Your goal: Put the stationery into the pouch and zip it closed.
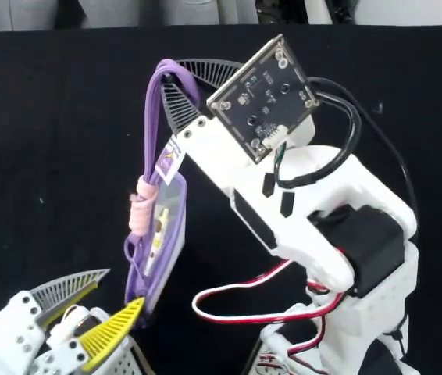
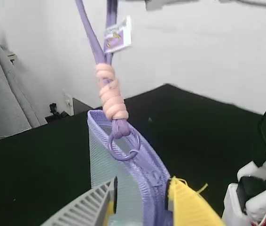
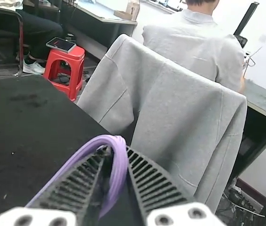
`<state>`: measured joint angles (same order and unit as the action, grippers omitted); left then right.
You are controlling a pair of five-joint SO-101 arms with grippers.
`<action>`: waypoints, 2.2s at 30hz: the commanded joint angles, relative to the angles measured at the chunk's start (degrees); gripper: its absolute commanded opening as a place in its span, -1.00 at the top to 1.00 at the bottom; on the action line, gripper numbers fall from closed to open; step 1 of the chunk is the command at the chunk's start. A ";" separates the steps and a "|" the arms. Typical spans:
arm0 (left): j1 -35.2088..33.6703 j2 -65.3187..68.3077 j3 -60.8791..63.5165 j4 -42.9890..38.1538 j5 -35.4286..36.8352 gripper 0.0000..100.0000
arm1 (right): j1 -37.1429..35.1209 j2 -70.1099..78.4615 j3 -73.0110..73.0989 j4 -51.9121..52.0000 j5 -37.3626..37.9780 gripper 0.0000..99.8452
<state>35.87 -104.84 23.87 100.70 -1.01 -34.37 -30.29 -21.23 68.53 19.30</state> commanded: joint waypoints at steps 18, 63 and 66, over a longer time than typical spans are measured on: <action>9.89 2.64 -1.80 0.26 1.41 0.61 | 1.05 -0.48 -1.01 -2.02 0.79 0.98; -0.48 3.60 11.03 -9.41 -7.12 0.94 | 4.22 -1.01 -1.10 -2.37 0.88 0.98; -1.01 3.60 6.20 -9.41 -7.12 0.94 | 9.23 -0.66 -1.10 -3.96 0.88 0.98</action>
<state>35.16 -102.64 36.26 92.35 -7.69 -30.59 -30.29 -21.23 67.47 19.65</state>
